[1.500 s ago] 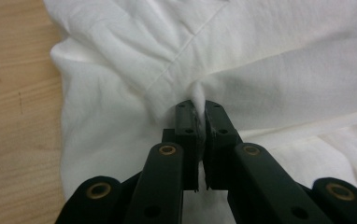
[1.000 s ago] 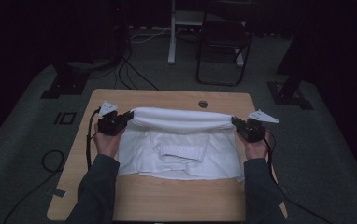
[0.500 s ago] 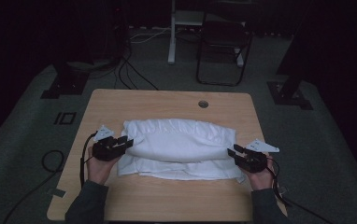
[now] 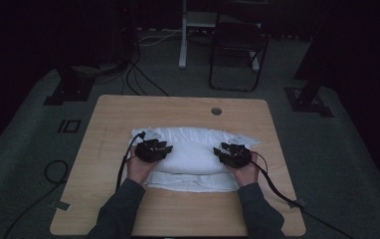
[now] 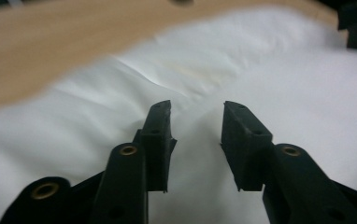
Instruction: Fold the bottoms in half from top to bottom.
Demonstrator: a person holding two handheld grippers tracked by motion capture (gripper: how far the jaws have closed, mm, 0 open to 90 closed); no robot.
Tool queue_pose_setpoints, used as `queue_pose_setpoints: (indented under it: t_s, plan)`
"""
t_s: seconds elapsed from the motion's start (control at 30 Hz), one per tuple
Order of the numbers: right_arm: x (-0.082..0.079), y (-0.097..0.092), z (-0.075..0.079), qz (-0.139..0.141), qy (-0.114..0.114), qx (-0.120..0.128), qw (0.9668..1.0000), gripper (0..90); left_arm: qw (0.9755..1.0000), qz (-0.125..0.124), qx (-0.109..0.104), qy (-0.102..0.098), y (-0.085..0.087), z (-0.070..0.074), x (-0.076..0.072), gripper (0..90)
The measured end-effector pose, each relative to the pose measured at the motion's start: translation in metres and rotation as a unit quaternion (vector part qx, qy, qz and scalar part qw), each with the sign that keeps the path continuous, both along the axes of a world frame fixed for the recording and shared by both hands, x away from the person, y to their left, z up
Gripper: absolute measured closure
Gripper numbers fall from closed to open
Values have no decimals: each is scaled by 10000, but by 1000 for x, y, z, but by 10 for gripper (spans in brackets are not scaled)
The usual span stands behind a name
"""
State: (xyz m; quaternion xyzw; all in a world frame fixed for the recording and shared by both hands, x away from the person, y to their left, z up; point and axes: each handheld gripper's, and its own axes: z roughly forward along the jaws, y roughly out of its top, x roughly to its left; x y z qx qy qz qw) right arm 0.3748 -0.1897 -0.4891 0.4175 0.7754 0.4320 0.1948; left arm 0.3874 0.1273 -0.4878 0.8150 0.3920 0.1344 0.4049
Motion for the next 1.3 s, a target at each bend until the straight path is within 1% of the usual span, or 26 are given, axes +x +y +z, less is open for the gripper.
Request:
queue_pose_setpoints:
  t_s: [0.03,0.1,0.17,0.27,0.33,0.4,0.47,0.53,0.63,0.7,0.73,0.77,0.8,0.83,0.87,0.93,0.97,1.0,1.03,1.07,1.1,1.13,1.17,1.23,1.3]
  plan:
    - [-1,5,-7,62,104,-84,9999,564,10000,-24,36,32,-2,-4,-1,668]
    - [-7,10,-16,155,203,-257,9993,568,9999,-48,71,117,-4,-15,-8,672]
    - [-14,12,-26,221,289,-379,9986,569,9998,-74,110,171,-3,-25,-17,672]
    - [-27,10,-37,308,430,-408,9978,580,9997,-77,176,143,1,-35,-32,677]
    - [-35,6,-42,277,462,-436,9976,584,9997,-80,170,147,8,-40,-40,678]
    - [-40,0,-46,247,521,-492,9971,589,9997,-61,180,179,14,-44,-45,678]
    - [-43,-4,-51,214,602,-485,9968,595,9996,-50,208,183,17,-47,-49,678]
    - [-46,-5,-54,217,525,-457,9973,596,9995,-8,265,168,19,-47,-53,678]
    - [-50,-3,-55,174,458,-522,9974,596,9995,77,177,246,26,-48,-60,677]
    - [-51,-2,-56,149,401,-535,9977,596,9993,184,159,294,33,-46,-63,675]
    - [-51,-2,-56,147,397,-537,9977,596,9992,265,137,268,37,-45,-65,666]
    - [-51,-2,-56,143,406,-528,9977,596,9989,384,155,233,41,-43,-66,633]
    - [-51,-2,-56,144,417,-522,9977,596,9983,533,188,146,47,-40,-66,595]
    - [-51,-2,-56,151,423,-519,9976,595,9973,717,162,61,53,-38,-66,564]
    - [-50,-2,-56,163,432,-515,9976,596,9957,928,50,-56,60,-34,-65,527]
    - [-50,-2,-56,169,436,-509,9976,596,9900,1374,-148,-293,73,-27,-61,454]
    - [-50,-2,-56,165,431,-508,9976,595,9874,1519,-252,-354,78,-24,-58,414]
    - [-50,-2,-56,161,432,-504,9977,595,9851,1658,-291,-345,82,-23,-53,355]
    - [-50,-2,-56,157,428,-503,9977,595,9834,1749,-358,-309,84,-22,-49,301]
    - [-50,-2,-56,157,427,-500,9977,595,9829,1778,-411,-260,86,-22,-44,260]
    - [-50,-2,-56,154,426,-495,9977,595,9826,1800,-400,-205,85,-23,-40,231]
    - [-50,-2,-56,150,427,-491,9978,595,9820,1850,-346,-171,82,-25,-35,180]
    - [-50,-2,-56,148,425,-491,9978,595,9821,1855,-298,-123,80,-28,-32,165]
    - [-50,-2,-56,154,429,-490,9978,594,9803,1969,-173,-41,76,-35,-25,131]
    - [-50,-2,-56,165,424,-487,9978,594,9783,2067,6,118,74,-43,-20,85]
